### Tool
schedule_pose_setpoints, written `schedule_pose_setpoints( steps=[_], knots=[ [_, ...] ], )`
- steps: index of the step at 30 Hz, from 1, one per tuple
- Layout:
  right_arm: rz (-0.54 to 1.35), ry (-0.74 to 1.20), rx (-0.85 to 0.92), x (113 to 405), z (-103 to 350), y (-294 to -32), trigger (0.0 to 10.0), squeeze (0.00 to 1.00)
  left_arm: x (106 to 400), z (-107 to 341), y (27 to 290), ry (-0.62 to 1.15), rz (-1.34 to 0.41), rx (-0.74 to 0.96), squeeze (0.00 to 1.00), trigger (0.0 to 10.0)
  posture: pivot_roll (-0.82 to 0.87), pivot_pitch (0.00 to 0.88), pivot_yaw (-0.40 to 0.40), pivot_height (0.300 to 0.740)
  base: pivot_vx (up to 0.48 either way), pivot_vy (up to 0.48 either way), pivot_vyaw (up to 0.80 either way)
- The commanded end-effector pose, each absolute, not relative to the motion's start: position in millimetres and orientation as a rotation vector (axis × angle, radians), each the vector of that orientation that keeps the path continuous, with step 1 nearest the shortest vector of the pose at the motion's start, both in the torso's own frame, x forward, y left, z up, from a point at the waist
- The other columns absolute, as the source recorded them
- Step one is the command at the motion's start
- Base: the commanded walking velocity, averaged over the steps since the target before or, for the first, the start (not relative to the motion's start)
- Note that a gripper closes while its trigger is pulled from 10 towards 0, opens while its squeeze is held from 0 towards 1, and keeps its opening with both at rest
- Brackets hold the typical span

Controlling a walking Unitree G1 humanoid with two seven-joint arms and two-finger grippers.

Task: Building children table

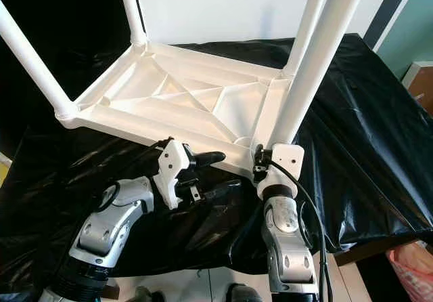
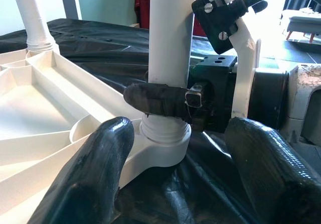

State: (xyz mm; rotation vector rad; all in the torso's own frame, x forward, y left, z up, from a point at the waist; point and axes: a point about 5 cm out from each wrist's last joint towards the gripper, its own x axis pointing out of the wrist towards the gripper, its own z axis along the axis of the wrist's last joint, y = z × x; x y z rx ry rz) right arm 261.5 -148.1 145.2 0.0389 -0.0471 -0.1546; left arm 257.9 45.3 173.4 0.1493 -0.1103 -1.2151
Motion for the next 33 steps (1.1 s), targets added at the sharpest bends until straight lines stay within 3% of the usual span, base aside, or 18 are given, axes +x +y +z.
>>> schedule_pose_setpoints(
  steps=[1,8,10,19,24,25,26,28,32,33],
  knots=[
    [-0.195,0.039,0.043,258,131,-147,10.0,0.0,261,176,47,-0.118,-1.135,0.145,0.0,10.0,-0.13,0.137,0.023,0.74,0.0,0.0,0.0],
    [-0.182,0.02,0.026,257,134,-143,10.0,0.0,260,176,47,-0.117,-1.134,0.144,0.0,10.0,-0.13,0.138,0.022,0.74,0.0,0.0,0.0],
    [-0.174,0.007,0.02,257,136,-143,10.0,1.0,260,175,48,-0.115,-1.133,0.145,0.0,10.0,-0.13,0.138,0.022,0.74,0.0,0.0,0.0],
    [-0.075,-0.064,0.021,256,147,-157,10.0,1.0,259,175,48,-0.111,-1.136,0.143,0.0,10.0,-0.14,0.138,0.024,0.74,0.0,0.0,0.0],
    [0.087,-0.08,-0.007,253,151,-170,10.0,0.97,259,173,48,-0.107,-1.146,0.144,0.0,10.0,-0.14,0.137,0.024,0.74,0.0,0.0,0.0],
    [0.149,-0.077,-0.015,252,151,-173,10.0,0.0,258,173,47,-0.105,-1.15,0.144,0.0,10.0,-0.15,0.136,0.027,0.74,0.0,0.0,0.0],
    [0.149,-0.077,-0.015,252,151,-173,10.0,0.0,258,173,47,-0.105,-1.15,0.144,0.0,10.0,-0.15,0.136,0.027,0.74,0.0,0.0,0.0],
    [0.426,-0.053,-0.07,251,151,-175,10.0,0.0,258,172,45,-0.104,-1.163,0.145,0.0,10.0,-0.16,0.128,0.027,0.74,0.0,0.0,0.0],
    [0.483,-0.048,-0.083,250,151,-176,10.0,0.0,258,172,44,-0.104,-1.165,0.145,0.0,10.0,-0.16,0.128,0.027,0.74,0.0,0.0,0.0],
    [0.57,-0.026,-0.101,253,152,-180,10.0,0.0,258,172,45,-0.104,-1.164,0.147,0.0,10.0,-0.15,0.122,0.025,0.74,0.0,0.0,0.0]
  ],
)
